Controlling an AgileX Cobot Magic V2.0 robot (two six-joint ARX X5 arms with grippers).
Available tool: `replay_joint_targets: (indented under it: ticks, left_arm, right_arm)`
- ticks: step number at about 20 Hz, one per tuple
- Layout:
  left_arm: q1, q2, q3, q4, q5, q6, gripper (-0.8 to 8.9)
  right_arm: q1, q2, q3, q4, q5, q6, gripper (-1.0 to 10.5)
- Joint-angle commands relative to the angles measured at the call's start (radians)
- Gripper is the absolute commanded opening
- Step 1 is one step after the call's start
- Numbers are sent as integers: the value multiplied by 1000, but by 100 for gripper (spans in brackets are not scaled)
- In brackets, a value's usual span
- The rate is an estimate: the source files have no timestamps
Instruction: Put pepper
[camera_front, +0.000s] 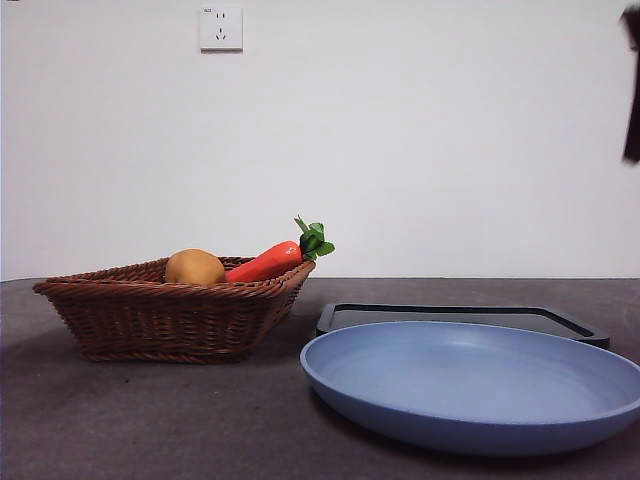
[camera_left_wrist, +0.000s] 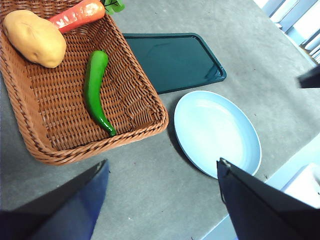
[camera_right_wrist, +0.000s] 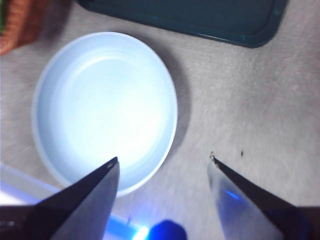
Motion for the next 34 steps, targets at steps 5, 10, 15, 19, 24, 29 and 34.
replay_joint_targets:
  ticks: [5,10,15,19,24,29,34]
  left_arm:
    - [-3,3,16,6,4,11,378]
    - [-3,3,16,6,4,11,378]
    - [-3,3,16,6,4,11,378]
    - [-3,3,16,6,3,11,378]
    - [-3,3,16,6,3,11,378]
    - [-3,3,16,6,-2,11,378]
    - [-13,16,22,18,-33,11,375]
  right_arm:
    - [55,284,16,108,2,2,310]
    - [107,418,16,209,6,2,270]
    - [119,488,15,253,10,2,266]
    - [119,516,15,271,6,2,192]
    - [119,546,15,272,2,2,136]
    - [119,546,15,275,2,2,6]
    - [117,505,15,220,-1,17,5]
